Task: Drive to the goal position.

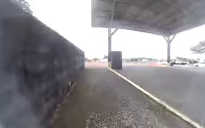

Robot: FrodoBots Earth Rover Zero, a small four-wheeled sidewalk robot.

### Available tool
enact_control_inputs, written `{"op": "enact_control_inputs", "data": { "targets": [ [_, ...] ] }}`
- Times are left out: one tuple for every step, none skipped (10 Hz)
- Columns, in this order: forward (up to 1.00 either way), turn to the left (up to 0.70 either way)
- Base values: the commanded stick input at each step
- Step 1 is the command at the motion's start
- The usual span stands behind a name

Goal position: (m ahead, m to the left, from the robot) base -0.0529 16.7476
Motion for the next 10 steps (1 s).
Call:
{"op": "enact_control_inputs", "data": {
  "targets": [
    [0.7,0.16],
    [0.7,0.11],
    [0.7,0.03],
    [0.7,0.01],
    [0.7,0.01],
    [0.7,0.01],
    [0.7,0.01],
    [0.7,0.01],
    [0.7,0.01],
    [0.7,0.01]
  ]
}}
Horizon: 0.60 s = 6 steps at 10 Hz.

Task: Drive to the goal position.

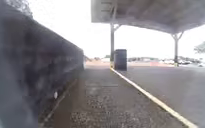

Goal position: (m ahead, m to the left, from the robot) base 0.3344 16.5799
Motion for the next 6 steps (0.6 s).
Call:
{"op": "enact_control_inputs", "data": {
  "targets": [
    [0.7,0.01],
    [0.7,0.01],
    [0.7,0.01],
    [0.7,0.01],
    [0.7,0.01],
    [0.7,0.01]
  ]
}}
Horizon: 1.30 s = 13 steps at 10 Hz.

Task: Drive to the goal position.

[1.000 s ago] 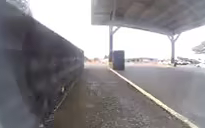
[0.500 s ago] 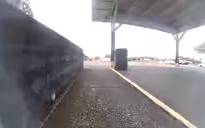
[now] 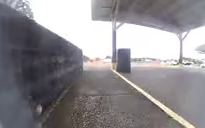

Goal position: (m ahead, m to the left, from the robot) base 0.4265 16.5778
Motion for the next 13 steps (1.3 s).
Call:
{"op": "enact_control_inputs", "data": {
  "targets": [
    [0.7,0.01],
    [0.7,0.01],
    [0.7,0.01],
    [0.7,0.01],
    [0.7,0.01],
    [0.7,0.01],
    [0.7,0.01],
    [0.7,0.01],
    [0.7,0.01],
    [0.7,0.01],
    [0.7,0.01],
    [0.7,0.01],
    [0.7,0.06]
  ]
}}
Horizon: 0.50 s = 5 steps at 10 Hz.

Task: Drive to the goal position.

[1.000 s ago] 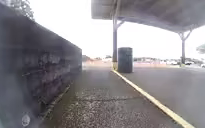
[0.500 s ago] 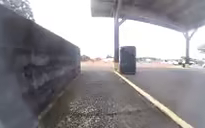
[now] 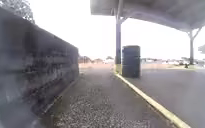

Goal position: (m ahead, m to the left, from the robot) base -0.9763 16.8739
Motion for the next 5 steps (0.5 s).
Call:
{"op": "enact_control_inputs", "data": {
  "targets": [
    [0.7,0.16],
    [0.7,0.27],
    [0.7,0.36],
    [0.7,0.36],
    [0.7,0.3]
  ]
}}
